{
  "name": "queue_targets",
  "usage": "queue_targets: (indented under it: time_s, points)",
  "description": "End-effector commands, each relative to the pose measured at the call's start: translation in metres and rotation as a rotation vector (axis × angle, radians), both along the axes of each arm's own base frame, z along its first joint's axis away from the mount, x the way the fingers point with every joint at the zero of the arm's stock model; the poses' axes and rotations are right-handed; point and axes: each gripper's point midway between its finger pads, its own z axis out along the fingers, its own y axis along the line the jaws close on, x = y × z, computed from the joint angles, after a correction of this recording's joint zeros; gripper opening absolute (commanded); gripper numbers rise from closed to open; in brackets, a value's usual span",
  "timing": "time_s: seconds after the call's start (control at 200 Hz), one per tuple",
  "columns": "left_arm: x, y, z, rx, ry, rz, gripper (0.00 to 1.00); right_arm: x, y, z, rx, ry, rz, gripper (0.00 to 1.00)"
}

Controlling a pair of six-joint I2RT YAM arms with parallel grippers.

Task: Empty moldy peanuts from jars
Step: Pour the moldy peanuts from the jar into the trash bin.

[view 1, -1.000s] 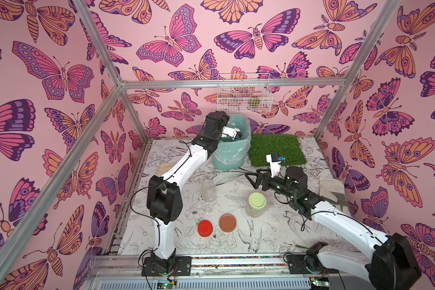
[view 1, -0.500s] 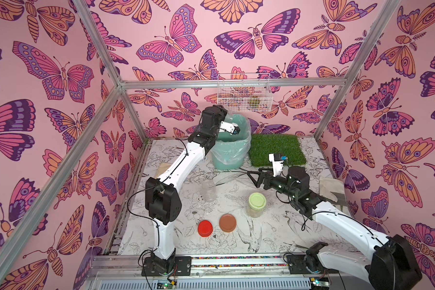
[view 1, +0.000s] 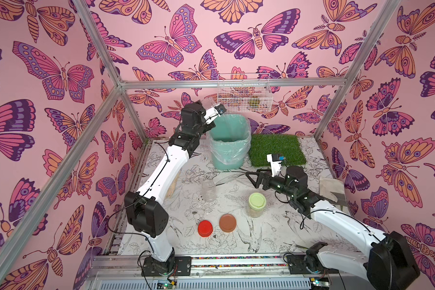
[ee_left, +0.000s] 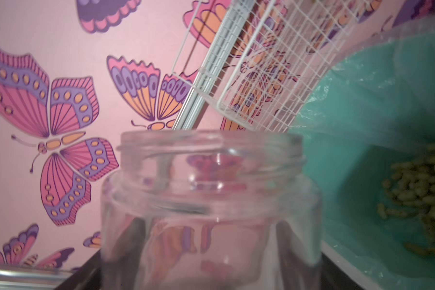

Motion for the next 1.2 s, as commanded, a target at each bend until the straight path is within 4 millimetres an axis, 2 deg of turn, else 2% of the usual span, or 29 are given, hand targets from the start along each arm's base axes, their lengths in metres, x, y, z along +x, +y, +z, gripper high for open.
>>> queue_targets:
  time_s: [0.0,0.13,0.33,0.431,0.596,0.711,0.756,0.806,0.841,0.866,0.891,0.936,0.956,0.976,1.031,1.061,1.116,1.197]
  points:
    - [-0.012,0.024,0.038,-0.455,-0.111,0.030,0.00,0.004,0.006,0.020,0.034,-0.024,0.027,0.99]
    - [-0.025,0.059,0.028,-0.687,-0.128,0.073,0.00,0.004,0.010,0.021,0.038,-0.017,0.043,0.99]
    - [-0.035,0.086,0.008,-0.748,-0.122,0.134,0.00,0.007,0.012,0.021,0.046,-0.007,0.045,0.99]
    - [-0.037,0.090,0.003,-0.760,-0.115,0.140,0.00,0.008,0.013,0.021,0.051,-0.004,0.042,0.99]
    - [-0.035,0.078,0.002,-0.623,-0.091,0.093,0.00,0.009,0.013,0.021,0.055,-0.012,0.039,0.99]
    - [-0.030,0.057,0.003,-0.437,-0.052,0.040,0.00,0.010,0.013,0.019,0.056,-0.019,0.038,0.99]
    - [-0.027,0.042,0.001,-0.330,-0.033,0.007,0.00,0.011,0.013,0.017,0.056,-0.015,0.034,0.99]
    - [-0.023,0.020,-0.004,-0.129,-0.019,-0.038,0.00,0.012,0.013,0.016,0.057,-0.018,0.033,0.99]
    - [-0.018,0.001,-0.015,0.081,-0.005,-0.073,0.00,0.011,0.013,0.015,0.059,-0.021,0.036,0.99]
    - [-0.013,-0.014,-0.031,0.274,0.017,-0.100,0.00,0.011,0.013,0.014,0.059,-0.020,0.036,0.99]
    - [-0.007,-0.024,-0.051,0.539,0.030,-0.125,0.00,0.011,0.013,0.014,0.058,-0.020,0.036,0.99]
    - [0.014,-0.023,-0.086,0.965,0.056,-0.096,0.00,0.011,0.012,0.013,0.058,-0.024,0.038,0.99]
    - [0.026,-0.020,-0.091,1.144,0.039,-0.074,0.00,0.010,0.012,0.013,0.057,-0.024,0.038,0.99]
    - [0.033,-0.019,-0.092,1.247,0.023,-0.081,0.00,0.009,0.012,0.013,0.056,-0.028,0.040,0.99]
    - [0.039,-0.041,-0.064,1.099,-0.071,-0.102,0.00,0.009,0.011,0.012,0.054,-0.033,0.034,0.99]
    - [0.041,-0.049,-0.051,1.092,-0.097,-0.097,0.00,0.009,0.009,0.012,0.052,-0.035,0.027,0.99]
    - [0.046,-0.053,-0.046,1.178,-0.122,-0.094,0.00,0.009,0.006,0.011,0.050,-0.039,0.012,0.99]
    - [0.044,-0.065,-0.036,1.112,-0.160,-0.125,0.00,0.008,0.002,0.010,0.040,-0.051,-0.007,0.99]
